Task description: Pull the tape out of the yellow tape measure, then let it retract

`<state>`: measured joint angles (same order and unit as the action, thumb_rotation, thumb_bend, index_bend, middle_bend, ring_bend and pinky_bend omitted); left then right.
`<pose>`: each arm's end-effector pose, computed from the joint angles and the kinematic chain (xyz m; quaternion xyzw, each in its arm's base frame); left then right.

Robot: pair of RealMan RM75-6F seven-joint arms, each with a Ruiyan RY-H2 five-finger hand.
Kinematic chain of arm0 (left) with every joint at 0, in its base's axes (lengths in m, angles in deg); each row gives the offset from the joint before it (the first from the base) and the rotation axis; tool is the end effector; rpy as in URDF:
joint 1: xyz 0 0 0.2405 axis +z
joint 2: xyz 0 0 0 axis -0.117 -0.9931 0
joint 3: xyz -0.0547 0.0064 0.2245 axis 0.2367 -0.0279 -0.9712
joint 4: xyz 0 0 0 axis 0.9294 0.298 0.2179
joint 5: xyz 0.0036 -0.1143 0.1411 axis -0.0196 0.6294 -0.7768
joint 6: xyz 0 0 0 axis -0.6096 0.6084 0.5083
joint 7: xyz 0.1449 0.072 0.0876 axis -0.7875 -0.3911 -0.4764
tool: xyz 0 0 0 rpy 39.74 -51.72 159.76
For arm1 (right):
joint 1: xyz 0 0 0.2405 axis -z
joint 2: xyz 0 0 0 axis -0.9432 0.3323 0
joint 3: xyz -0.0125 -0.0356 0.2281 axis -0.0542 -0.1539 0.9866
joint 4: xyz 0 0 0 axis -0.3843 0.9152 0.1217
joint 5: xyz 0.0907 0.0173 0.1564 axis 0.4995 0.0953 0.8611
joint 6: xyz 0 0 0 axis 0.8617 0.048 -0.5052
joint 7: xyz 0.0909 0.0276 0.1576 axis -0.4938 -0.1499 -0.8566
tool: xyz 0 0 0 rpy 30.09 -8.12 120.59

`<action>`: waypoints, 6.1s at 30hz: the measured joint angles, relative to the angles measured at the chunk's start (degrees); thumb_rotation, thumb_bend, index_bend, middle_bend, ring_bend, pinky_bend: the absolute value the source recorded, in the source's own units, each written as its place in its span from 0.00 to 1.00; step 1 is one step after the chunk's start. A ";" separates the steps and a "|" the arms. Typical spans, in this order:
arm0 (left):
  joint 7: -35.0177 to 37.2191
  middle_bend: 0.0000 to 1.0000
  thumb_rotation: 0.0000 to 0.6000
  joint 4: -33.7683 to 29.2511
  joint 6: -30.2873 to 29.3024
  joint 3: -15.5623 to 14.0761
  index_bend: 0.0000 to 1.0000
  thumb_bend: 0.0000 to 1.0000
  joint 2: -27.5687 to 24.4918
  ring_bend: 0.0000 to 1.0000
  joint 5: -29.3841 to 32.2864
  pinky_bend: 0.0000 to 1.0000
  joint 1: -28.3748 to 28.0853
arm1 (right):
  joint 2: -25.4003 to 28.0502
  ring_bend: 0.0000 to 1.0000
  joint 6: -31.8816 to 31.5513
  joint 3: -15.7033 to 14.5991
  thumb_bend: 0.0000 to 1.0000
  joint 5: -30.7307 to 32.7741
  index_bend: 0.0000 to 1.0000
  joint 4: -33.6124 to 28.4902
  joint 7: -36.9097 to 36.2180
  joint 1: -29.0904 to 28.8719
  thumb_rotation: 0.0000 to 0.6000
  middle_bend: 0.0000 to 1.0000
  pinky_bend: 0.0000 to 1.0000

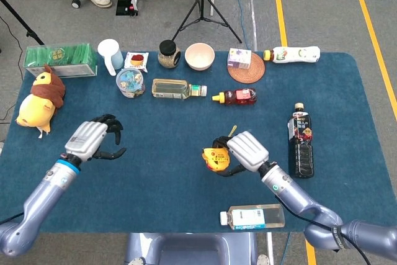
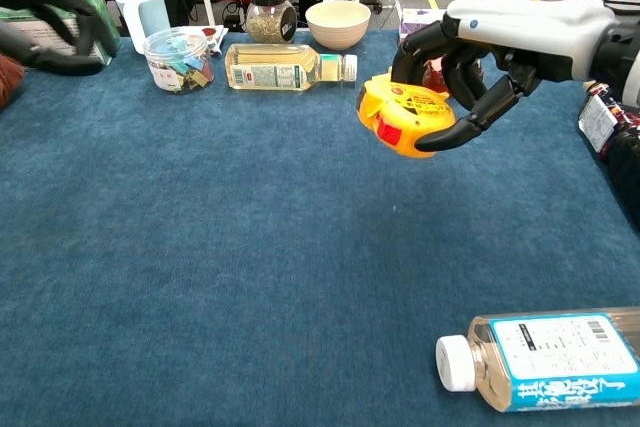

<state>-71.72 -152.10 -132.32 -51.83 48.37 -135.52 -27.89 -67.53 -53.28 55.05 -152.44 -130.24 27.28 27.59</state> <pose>-0.1337 0.3301 0.0985 -0.6977 -0.4662 -0.3803 0.3889 -0.0812 -0.3287 0.0355 0.7695 -0.3506 0.4474 0.2912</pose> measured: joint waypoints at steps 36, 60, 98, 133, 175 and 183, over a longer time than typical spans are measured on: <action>3.21 0.06 0.99 10.24 8.22 1.89 0.39 0.31 13.11 0.00 4.83 0.11 -17.36 | -3.40 0.65 2.37 2.71 0.23 3.18 0.59 1.53 -1.83 -1.64 0.71 0.59 0.62; 15.23 0.04 1.00 13.08 12.98 2.61 0.38 0.31 15.40 0.00 3.36 0.10 -18.93 | -3.44 0.65 2.79 3.16 0.23 2.89 0.59 2.21 -3.78 -2.18 0.71 0.59 0.61; 23.20 0.03 1.00 16.29 15.85 3.39 0.38 0.30 18.46 0.00 1.42 0.09 -21.58 | -2.93 0.64 3.09 4.05 0.23 4.83 0.59 0.47 -3.58 -2.48 0.72 0.59 0.61; 22.07 0.03 1.00 17.04 14.78 3.21 0.54 0.34 18.58 0.00 5.15 0.09 -23.20 | -1.14 0.64 3.47 4.38 0.23 6.03 0.59 2.41 -7.88 -1.47 0.71 0.59 0.62; 22.48 0.09 1.00 17.13 8.63 5.41 0.69 0.42 20.98 0.00 7.36 0.09 -22.07 | 2.21 0.64 3.95 4.65 0.23 5.57 0.59 2.41 -12.87 -0.40 0.71 0.59 0.63; 22.91 0.09 1.00 16.59 8.63 5.83 0.69 0.42 19.89 0.00 7.43 0.09 -21.59 | 3.22 0.65 4.47 4.13 0.23 5.64 0.59 2.63 -12.64 -0.11 0.71 0.59 0.63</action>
<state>-48.81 -135.51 -123.69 -46.00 68.25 -128.10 -49.48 -64.31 -48.81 59.18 -146.80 -127.61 14.64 27.48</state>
